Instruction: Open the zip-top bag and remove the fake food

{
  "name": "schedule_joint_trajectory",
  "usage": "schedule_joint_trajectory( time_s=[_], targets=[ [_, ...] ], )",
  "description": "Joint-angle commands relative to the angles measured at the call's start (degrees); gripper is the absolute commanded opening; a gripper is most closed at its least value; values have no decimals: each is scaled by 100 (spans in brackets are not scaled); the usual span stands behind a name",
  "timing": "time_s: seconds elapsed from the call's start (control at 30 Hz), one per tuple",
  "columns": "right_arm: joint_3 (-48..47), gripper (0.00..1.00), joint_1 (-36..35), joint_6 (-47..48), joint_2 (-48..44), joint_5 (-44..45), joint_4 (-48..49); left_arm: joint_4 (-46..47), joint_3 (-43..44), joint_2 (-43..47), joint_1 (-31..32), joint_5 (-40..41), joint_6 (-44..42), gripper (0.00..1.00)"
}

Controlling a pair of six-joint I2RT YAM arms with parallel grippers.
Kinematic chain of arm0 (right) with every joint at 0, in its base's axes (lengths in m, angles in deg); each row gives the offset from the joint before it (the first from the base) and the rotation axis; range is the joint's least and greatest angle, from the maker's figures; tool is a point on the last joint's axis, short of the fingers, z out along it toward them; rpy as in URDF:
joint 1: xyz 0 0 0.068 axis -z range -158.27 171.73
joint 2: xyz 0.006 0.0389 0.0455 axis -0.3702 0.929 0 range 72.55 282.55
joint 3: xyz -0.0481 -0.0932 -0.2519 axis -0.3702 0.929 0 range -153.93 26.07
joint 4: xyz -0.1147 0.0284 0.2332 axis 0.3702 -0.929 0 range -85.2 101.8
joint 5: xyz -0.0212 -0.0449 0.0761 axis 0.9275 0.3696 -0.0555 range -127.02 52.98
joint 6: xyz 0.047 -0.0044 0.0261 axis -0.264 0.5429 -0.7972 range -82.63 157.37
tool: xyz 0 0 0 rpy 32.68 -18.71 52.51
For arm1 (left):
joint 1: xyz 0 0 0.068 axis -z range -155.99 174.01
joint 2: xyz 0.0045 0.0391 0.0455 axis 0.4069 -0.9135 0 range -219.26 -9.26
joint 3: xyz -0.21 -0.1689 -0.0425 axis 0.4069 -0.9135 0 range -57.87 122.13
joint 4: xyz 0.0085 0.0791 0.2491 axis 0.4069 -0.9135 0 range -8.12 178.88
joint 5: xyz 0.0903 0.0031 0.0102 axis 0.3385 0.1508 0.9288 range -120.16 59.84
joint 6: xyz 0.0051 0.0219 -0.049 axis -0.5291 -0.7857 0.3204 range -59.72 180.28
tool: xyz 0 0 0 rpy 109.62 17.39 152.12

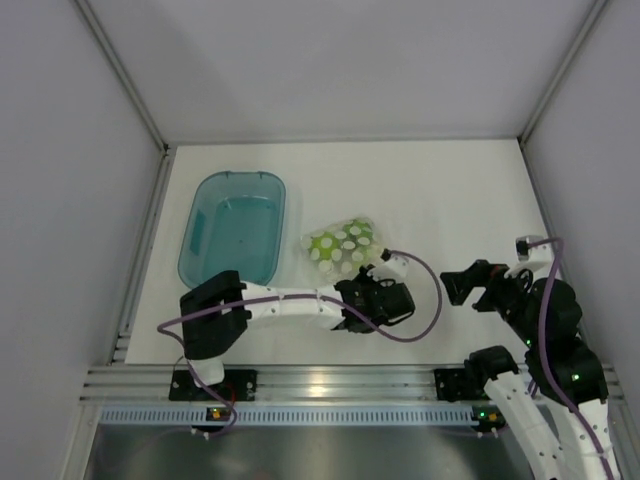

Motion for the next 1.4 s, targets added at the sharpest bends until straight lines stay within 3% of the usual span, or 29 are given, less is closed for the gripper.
schedule_joint_trajectory(
  time_s=[0.0,0.13,0.33,0.47,0.6,0.77,1.0,1.17,1.37],
  targets=[
    [-369,99,68,162,-44,204,-28,185,534,626,-333,-443,612,0],
    [-519,99,69,233,-114,336,-81,211,929,968,-773,-1111,1096,0],
    [-475,100,68,276,-333,346,77,281,1115,1539,-1327,-1341,2256,0],
    [-519,99,69,364,-290,188,156,569,1063,1865,-1836,-2120,3116,0],
    [-589,99,69,505,-71,-365,279,1177,887,2033,-2311,-3141,3776,0],
    [-581,100,69,786,299,-1323,577,1669,887,1919,-2768,-3845,4655,0],
    [-387,99,68,786,677,-2554,1122,3513,97,1629,-3042,-5014,6474,0],
    [-326,99,77,716,747,-2625,1439,4146,61,1119,-3050,-5717,7282,0],
    [-53,94,68,698,896,-2433,2098,4720,-335,969,-2972,-5718,8171,0]
  ],
)
